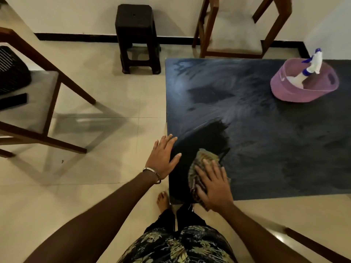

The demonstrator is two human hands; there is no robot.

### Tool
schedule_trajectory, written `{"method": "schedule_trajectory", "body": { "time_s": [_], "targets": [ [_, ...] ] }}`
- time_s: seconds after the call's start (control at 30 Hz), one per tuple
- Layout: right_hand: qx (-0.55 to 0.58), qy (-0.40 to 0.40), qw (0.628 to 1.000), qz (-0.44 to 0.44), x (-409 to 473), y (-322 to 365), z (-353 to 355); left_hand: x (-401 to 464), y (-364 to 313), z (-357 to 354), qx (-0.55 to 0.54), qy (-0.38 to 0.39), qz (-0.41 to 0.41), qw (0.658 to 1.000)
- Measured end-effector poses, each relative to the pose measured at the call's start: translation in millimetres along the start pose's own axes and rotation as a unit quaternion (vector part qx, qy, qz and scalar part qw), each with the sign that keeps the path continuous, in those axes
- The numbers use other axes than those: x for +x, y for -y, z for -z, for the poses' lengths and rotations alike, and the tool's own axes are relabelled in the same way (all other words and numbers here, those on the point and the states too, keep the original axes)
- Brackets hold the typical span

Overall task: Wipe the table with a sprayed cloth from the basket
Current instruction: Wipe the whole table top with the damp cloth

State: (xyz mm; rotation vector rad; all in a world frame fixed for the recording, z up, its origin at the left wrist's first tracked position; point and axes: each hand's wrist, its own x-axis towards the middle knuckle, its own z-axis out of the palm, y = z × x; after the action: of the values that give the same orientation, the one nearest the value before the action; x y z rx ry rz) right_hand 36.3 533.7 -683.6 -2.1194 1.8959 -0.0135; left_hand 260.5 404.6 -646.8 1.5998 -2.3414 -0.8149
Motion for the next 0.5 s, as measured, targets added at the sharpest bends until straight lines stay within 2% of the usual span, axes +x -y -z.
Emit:
{"method": "schedule_trajectory", "body": {
  "time_s": [0.1,0.2,0.27,0.4,0.5],
  "targets": [
    [0.005,-0.004,0.994,-0.113,-19,-48,16,-3,-1,-4,0.013,0.01,0.001,1.0],
    [0.01,0.006,0.987,-0.158,-20,-52,18,-10,0,-9,0.032,0.015,0.006,0.999],
    [0.009,0.012,0.991,-0.133,-16,-30,10,-13,1,-10,0.034,0.015,0.019,0.999],
    [0.003,0.042,0.999,0.005,-13,44,-7,-18,3,-8,0.039,0.017,0.026,0.999],
    [0.003,0.063,0.995,0.077,-6,90,-18,-18,4,-6,0.02,0.022,0.038,0.999]
  ]
}}
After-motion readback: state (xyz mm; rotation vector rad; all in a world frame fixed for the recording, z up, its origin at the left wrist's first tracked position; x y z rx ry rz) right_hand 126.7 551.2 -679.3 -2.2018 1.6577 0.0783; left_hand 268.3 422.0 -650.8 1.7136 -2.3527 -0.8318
